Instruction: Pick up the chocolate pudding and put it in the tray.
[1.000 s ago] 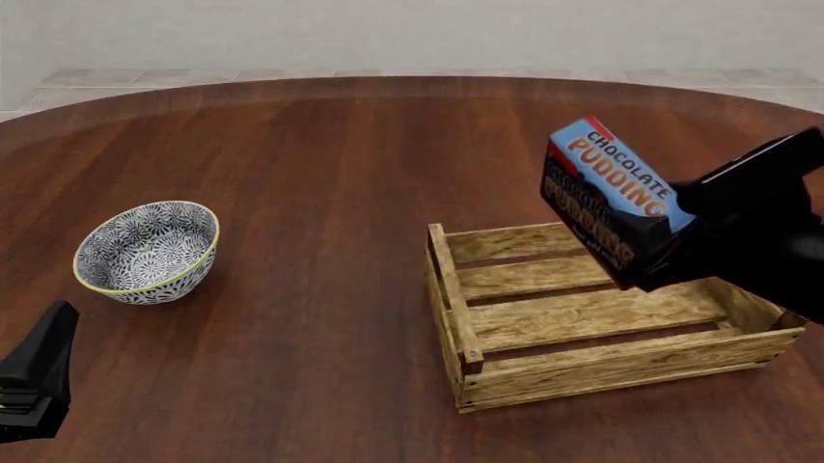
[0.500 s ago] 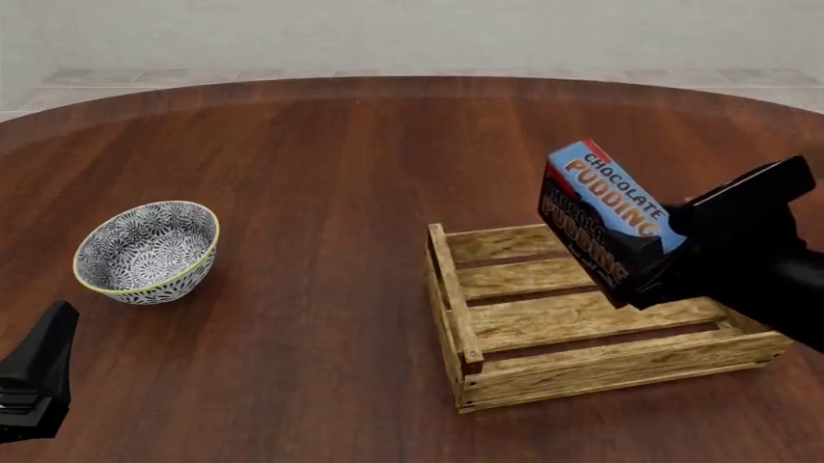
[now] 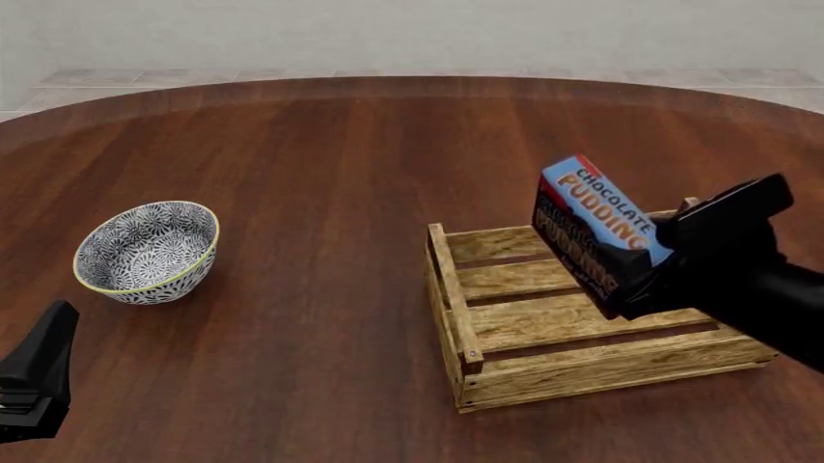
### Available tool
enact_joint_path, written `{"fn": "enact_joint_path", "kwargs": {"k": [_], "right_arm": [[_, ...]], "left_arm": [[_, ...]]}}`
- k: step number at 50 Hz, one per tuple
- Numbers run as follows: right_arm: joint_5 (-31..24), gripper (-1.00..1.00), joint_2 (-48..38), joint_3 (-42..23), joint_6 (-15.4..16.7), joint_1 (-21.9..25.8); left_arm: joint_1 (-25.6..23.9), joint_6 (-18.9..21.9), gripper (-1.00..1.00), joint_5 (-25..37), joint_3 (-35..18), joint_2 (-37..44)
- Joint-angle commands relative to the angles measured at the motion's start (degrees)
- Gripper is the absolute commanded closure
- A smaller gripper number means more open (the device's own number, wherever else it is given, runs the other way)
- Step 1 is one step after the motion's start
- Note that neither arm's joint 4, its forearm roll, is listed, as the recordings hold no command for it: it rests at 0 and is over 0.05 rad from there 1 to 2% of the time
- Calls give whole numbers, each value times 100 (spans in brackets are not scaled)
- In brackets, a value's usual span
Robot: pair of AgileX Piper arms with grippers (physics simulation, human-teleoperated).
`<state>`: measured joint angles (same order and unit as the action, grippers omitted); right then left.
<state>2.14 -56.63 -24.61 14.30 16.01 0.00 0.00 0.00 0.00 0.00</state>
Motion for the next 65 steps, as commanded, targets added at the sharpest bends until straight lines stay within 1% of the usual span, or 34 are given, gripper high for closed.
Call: {"fn": "enact_joint_path", "kwargs": {"k": [1, 4, 10, 15, 30, 50, 58, 62, 65], "right_arm": [[157, 100, -98, 94, -165, 14], [270, 100, -187, 148, -203, 32], [319, 100, -212, 193, -254, 64], [482, 100, -346, 270, -295, 23], [726, 100, -524, 419, -404, 6], [987, 100, -732, 527, -438, 19], [1004, 100, -771, 511, -458, 44], [1143, 100, -871, 565, -459, 55], [1146, 100, -888, 561, -483, 56]], "left_arm": [[0, 0, -100, 0, 0, 0], [0, 0, -100, 0, 0, 0], [0, 0, -100, 0, 0, 0], [0, 0, -100, 0, 0, 0], [0, 0, -100, 0, 0, 0], [0, 0, -100, 0, 0, 0], [0, 0, -100, 0, 0, 0], [0, 0, -100, 0, 0, 0], [0, 0, -100, 0, 0, 0]]}}
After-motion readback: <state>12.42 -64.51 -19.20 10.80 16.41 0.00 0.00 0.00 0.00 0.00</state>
